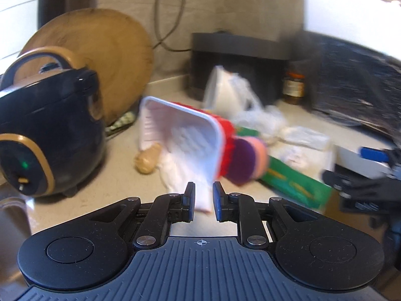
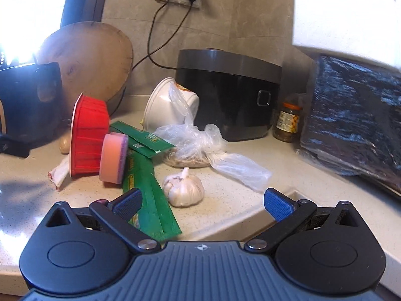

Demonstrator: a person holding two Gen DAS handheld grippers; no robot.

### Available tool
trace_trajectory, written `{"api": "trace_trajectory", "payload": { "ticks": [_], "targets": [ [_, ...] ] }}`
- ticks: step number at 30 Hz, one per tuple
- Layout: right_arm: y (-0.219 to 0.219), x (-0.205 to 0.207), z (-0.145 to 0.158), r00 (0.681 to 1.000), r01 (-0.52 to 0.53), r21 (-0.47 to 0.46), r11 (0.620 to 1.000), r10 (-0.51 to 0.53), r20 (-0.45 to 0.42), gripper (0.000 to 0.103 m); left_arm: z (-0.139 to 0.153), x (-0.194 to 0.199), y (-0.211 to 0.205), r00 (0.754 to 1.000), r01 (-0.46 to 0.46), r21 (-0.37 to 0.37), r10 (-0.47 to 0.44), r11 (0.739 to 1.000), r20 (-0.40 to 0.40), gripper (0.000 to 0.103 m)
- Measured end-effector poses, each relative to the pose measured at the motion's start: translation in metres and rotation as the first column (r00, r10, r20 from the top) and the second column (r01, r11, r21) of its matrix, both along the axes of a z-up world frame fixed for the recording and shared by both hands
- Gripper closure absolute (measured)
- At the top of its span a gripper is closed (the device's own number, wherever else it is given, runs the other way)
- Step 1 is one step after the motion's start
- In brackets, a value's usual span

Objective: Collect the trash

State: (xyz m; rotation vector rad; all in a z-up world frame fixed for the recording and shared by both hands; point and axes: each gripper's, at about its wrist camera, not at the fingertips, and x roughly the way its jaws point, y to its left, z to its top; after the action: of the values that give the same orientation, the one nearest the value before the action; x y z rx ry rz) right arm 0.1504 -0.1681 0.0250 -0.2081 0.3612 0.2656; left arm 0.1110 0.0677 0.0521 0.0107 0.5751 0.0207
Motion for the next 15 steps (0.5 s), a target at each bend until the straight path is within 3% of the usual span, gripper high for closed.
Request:
{"api": "trace_trajectory", "payload": {
  "ticks": [2,6,10,13,15],
  "targets": [
    [0.008,0.005,0.006,0.999,-0.039,0.034,0.999,0.04,-0.018,0.0,0.003,0.016,0.007,0.999,-0.04,-0.017,0.039,0.999,-0.014,0.083],
    [0.035,0.014,0.018,0.979,-0.176,0.118,0.977,0.186,-0.082,0.0,0.011,0.034,0.037,0.999,-0.049,-0.133,0.051,0.99,0.012,0.083],
    [0.075,0.021,0.021,0.956,-0.266,0.127,0.956,0.278,-0.092,0.0,0.011,0.04,0.047,0.994,-0.041,-0.059,0.047,0.997,0.098,0.083],
    [0.096,0.032,0.013,0.961,-0.243,0.124,0.962,0.256,-0.104,0.0,0.006,0.049,0.051,0.996,-0.053,-0.043,0.056,0.998,0.07,0.083],
    [0.1,0.04,0.011,0.98,-0.186,0.094,0.978,0.191,-0.051,0.0,0.006,0.053,0.055,0.996,-0.054,-0.052,0.058,0.997,0.072,0.083]
  ]
}}
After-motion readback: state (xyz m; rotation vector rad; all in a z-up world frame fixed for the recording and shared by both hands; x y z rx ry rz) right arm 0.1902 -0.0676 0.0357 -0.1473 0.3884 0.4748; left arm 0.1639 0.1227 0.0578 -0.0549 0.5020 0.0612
